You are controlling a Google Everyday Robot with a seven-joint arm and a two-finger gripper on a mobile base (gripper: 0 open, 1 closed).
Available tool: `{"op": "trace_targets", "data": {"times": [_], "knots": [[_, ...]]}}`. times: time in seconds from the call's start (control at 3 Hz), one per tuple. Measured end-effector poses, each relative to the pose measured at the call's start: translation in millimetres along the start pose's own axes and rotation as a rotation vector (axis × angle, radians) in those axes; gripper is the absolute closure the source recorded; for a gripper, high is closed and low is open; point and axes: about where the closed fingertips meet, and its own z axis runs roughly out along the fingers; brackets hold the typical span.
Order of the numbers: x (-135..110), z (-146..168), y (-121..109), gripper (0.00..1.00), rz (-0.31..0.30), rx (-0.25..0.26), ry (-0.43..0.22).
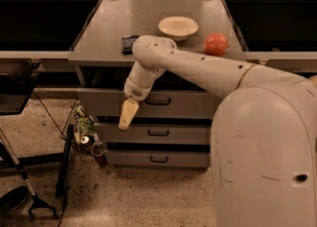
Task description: Open top drawer
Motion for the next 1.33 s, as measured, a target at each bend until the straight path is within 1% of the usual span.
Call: {"op": "trace_targets", "data": {"times": [0.33, 0.67, 1.0, 1.33], "knots": [[8, 0, 11, 0.00, -0.048, -0.047, 0.036], [25, 1, 37, 0.00, -0.126, -0.124, 0.097], [24, 0, 37, 0.00, -0.126, -0.124, 0.098], [40, -6, 66, 0.00, -0.214, -0.188, 0.167]]}}
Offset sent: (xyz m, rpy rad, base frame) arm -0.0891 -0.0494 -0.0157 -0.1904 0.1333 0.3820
